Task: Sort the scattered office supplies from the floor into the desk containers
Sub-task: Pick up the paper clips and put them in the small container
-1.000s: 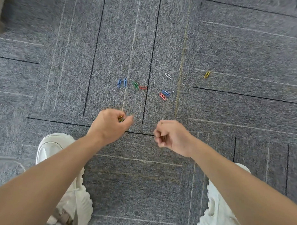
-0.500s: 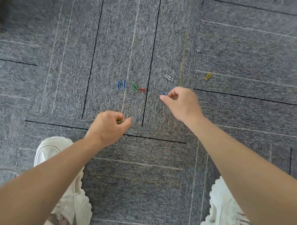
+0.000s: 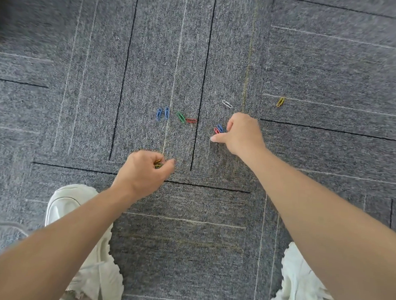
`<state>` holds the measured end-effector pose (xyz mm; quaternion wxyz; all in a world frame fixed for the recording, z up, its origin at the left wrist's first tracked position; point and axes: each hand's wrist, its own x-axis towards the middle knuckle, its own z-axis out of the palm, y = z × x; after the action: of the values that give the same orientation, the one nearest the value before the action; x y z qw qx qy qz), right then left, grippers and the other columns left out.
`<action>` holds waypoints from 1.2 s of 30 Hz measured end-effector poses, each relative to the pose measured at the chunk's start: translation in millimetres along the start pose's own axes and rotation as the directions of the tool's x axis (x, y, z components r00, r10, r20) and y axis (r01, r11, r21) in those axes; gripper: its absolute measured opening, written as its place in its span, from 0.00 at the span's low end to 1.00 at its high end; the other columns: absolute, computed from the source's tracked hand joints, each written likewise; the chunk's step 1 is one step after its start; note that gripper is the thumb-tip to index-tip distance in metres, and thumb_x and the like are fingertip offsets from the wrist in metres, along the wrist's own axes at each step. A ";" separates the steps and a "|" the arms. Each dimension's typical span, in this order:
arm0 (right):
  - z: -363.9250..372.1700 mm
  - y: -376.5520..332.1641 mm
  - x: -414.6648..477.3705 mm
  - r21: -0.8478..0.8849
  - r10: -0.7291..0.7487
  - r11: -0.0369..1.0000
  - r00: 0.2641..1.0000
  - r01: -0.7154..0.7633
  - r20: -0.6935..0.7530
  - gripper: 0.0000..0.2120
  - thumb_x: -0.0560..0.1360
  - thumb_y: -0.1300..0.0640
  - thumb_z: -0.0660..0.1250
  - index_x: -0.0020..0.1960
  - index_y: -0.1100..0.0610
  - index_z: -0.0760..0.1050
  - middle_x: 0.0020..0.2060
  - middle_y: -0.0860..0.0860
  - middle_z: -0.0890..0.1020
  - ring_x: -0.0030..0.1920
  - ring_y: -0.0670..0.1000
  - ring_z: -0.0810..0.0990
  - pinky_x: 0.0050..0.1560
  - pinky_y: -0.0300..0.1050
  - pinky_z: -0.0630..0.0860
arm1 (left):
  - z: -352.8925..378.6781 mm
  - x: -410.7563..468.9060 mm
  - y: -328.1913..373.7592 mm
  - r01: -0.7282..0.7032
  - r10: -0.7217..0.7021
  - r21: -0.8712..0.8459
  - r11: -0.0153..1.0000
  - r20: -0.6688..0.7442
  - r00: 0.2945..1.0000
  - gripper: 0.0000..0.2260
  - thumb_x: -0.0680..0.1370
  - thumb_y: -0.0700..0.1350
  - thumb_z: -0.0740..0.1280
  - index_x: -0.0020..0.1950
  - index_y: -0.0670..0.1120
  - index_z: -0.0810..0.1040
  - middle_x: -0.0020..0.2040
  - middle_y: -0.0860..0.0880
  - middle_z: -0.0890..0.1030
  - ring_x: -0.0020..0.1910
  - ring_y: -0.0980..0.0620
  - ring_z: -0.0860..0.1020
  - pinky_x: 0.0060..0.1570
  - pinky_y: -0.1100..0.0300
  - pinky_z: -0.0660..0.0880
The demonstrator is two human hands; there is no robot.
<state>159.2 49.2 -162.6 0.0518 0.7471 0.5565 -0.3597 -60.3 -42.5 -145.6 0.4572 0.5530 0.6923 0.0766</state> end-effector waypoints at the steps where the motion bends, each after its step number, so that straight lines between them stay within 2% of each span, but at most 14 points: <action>1: -2.6 2.8 -1.8 0.023 -0.007 1.000 1.000 0.008 -0.015 0.22 0.66 0.45 0.79 0.46 0.58 0.73 0.39 0.51 0.77 0.38 0.51 0.77 0.38 0.48 0.74 | -0.3 -0.1 -0.1 0.000 0.000 -0.002 1.000 0.000 1.000 0.23 0.79 0.51 0.68 0.25 0.49 0.67 0.20 0.55 0.67 0.20 0.54 0.62 0.21 0.63 0.63; 9: -12.8 28.7 -1.8 -0.025 -0.183 0.982 0.978 0.186 0.098 0.14 0.74 0.49 0.74 0.39 0.58 0.77 0.30 0.48 0.77 0.28 0.47 0.72 0.33 0.40 0.68 | -3.4 3.4 3.5 0.032 -0.032 -0.049 0.998 0.004 0.999 0.21 0.79 0.50 0.67 0.28 0.45 0.71 0.21 0.53 0.70 0.19 0.55 0.63 0.18 0.65 0.63; 11: -15.9 33.2 -0.3 0.197 -0.181 0.968 0.977 0.156 0.114 0.12 0.77 0.55 0.69 0.38 0.59 0.73 0.31 0.47 0.74 0.29 0.47 0.69 0.33 0.38 0.65 | -3.3 4.6 4.4 0.039 -0.039 -0.045 0.998 0.004 0.999 0.20 0.79 0.50 0.67 0.29 0.44 0.72 0.22 0.51 0.70 0.20 0.53 0.64 0.18 0.65 0.63; 12: -19.1 35.1 -0.5 0.460 -0.139 0.886 0.979 0.056 0.147 0.11 0.76 0.59 0.66 0.37 0.58 0.70 0.31 0.48 0.72 0.30 0.48 0.69 0.32 0.39 0.64 | -3.1 5.2 4.3 0.044 -0.044 -0.043 0.998 0.007 0.999 0.20 0.79 0.50 0.67 0.29 0.44 0.72 0.23 0.51 0.70 0.21 0.52 0.65 0.19 0.64 0.63; 14: -23.4 38.5 -0.8 0.851 -0.117 0.489 0.953 -0.190 0.280 0.08 0.70 0.66 0.58 0.35 0.57 0.65 0.32 0.52 0.69 0.32 0.49 0.67 0.31 0.41 0.62 | -2.4 6.2 4.6 0.052 -0.051 -0.052 0.997 0.016 0.999 0.20 0.80 0.50 0.67 0.29 0.44 0.71 0.23 0.50 0.70 0.22 0.52 0.65 0.19 0.64 0.63; 16: -24.2 37.1 -5.6 0.923 -0.165 0.217 0.920 -0.319 0.357 0.08 0.64 0.68 0.54 0.36 0.56 0.63 0.33 0.53 0.69 0.32 0.50 0.67 0.31 0.41 0.64 | -1.4 7.1 6.2 0.062 -0.061 -0.054 0.997 0.019 0.998 0.21 0.79 0.50 0.67 0.28 0.45 0.70 0.22 0.51 0.69 0.21 0.52 0.64 0.19 0.64 0.63; 18: -21.9 31.6 -9.2 0.931 -0.190 0.108 0.912 -0.349 0.364 0.08 0.62 0.67 0.52 0.36 0.56 0.63 0.32 0.52 0.69 0.32 0.50 0.67 0.31 0.41 0.64 | -0.5 8.1 9.1 0.062 -0.062 -0.027 0.998 0.002 0.998 0.22 0.79 0.50 0.67 0.27 0.46 0.69 0.22 0.52 0.69 0.21 0.54 0.63 0.19 0.66 0.62; 20: -16.0 24.9 -10.7 0.929 -0.140 0.212 0.932 -0.302 0.335 0.07 0.70 0.66 0.55 0.37 0.56 0.66 0.31 0.51 0.68 0.30 0.49 0.65 0.29 0.40 0.62 | 1.0 9.4 11.4 0.051 -0.051 -0.012 0.999 -0.013 0.999 0.22 0.79 0.50 0.67 0.27 0.46 0.68 0.22 0.52 0.69 0.21 0.54 0.63 0.19 0.66 0.62; 21: -13.4 22.4 -9.9 0.891 -0.096 0.401 0.958 -0.211 0.269 0.08 0.74 0.63 0.60 0.37 0.56 0.67 0.29 0.50 0.68 0.29 0.49 0.64 0.28 0.40 0.61 | 1.7 9.8 12.8 0.046 -0.046 -0.014 0.999 -0.016 0.999 0.22 0.79 0.50 0.67 0.27 0.46 0.68 0.22 0.52 0.68 0.21 0.54 0.63 0.20 0.66 0.63; 23: -7.9 21.3 -5.9 0.529 -0.091 0.848 0.992 0.035 0.081 0.11 0.75 0.52 0.71 0.39 0.57 0.73 0.30 0.47 0.72 0.28 0.47 0.67 0.29 0.39 0.63 | 3.6 11.0 13.4 0.040 -0.040 -0.032 0.999 -0.009 0.999 0.22 0.79 0.50 0.68 0.27 0.46 0.68 0.22 0.53 0.68 0.21 0.54 0.63 0.20 0.63 0.64; 24: -4.9 19.4 -4.6 0.300 -0.118 0.948 0.993 0.107 0.021 0.13 0.73 0.48 0.74 0.43 0.56 0.75 0.32 0.47 0.75 0.29 0.46 0.70 0.30 0.39 0.65 | 4.7 11.6 12.9 0.041 -0.041 -0.044 0.998 -0.001 0.999 0.22 0.79 0.50 0.68 0.27 0.46 0.67 0.22 0.53 0.68 0.21 0.54 0.63 0.21 0.62 0.64; 26: -1.9 13.0 -4.3 0.085 -0.116 0.990 0.993 0.116 -0.009 0.15 0.71 0.46 0.76 0.45 0.54 0.74 0.37 0.48 0.77 0.33 0.47 0.75 0.34 0.43 0.69 | 6.3 12.1 11.4 0.043 -0.043 -0.048 0.998 0.002 0.999 0.22 0.79 0.51 0.67 0.26 0.47 0.67 0.22 0.53 0.67 0.21 0.54 0.62 0.22 0.61 0.63; 33: -3.4 0.0 1.3 -0.031 -0.177 0.983 0.979 0.181 0.103 0.16 0.77 0.52 0.69 0.35 0.61 0.78 0.28 0.52 0.78 0.27 0.51 0.75 0.39 0.37 0.73 | 5.2 12.3 9.2 0.045 -0.044 -0.049 0.998 0.008 0.999 0.21 0.79 0.51 0.67 0.28 0.46 0.69 0.23 0.52 0.69 0.21 0.54 0.63 0.22 0.62 0.65; 36: 4.9 4.9 -6.2 -0.076 -0.214 0.971 0.965 0.227 0.152 0.14 0.77 0.56 0.65 0.34 0.59 0.73 0.26 0.52 0.74 0.26 0.52 0.70 0.38 0.49 0.81 | 4.6 12.6 9.2 0.057 -0.057 -0.065 0.996 0.009 0.998 0.21 0.79 0.51 0.67 0.28 0.46 0.69 0.23 0.52 0.70 0.21 0.54 0.64 0.21 0.62 0.65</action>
<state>160.3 40.1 -164.1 0.0856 0.6496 0.6472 -0.3897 -50.3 -30.3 -149.5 0.4795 0.5181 0.7033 0.0839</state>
